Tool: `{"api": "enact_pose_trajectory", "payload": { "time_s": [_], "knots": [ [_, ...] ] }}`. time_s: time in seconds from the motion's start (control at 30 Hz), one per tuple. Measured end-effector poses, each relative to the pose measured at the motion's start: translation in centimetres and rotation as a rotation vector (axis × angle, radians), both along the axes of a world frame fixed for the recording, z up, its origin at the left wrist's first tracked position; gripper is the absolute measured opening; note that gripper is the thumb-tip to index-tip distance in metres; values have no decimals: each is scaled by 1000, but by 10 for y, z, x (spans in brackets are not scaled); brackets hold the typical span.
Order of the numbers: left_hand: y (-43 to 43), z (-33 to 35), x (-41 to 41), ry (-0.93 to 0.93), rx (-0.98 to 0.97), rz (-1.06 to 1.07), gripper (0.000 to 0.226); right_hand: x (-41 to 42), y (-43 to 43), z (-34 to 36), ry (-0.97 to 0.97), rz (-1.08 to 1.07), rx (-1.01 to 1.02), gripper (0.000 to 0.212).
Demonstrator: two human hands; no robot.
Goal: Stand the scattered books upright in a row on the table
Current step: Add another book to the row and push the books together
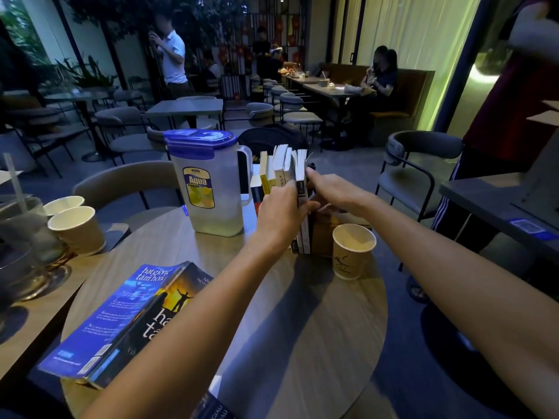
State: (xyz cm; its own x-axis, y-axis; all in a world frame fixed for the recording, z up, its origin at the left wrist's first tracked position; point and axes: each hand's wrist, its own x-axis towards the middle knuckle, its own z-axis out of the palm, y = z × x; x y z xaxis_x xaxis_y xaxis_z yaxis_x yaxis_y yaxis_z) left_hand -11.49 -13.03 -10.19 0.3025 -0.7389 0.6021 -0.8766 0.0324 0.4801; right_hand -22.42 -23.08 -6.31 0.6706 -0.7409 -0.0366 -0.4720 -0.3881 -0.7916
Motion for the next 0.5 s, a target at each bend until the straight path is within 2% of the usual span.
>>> {"api": "enact_pose_trajectory", "payload": {
  "time_s": [0.17,0.3,0.43,0.5],
  "knots": [
    [9,4,8,5,34,-8,21,-1,1,4,-28,-10,55,71],
    [24,-1,26,12,68,69,32,-2,5,14,-103,23,86,65],
    [35,-8,52,172,43,161,38,-4,7,24,-154,72,149,63],
    [38,-8,62,260,47,170,45,-4,6,25,-101,107,99,70]
  ]
}}
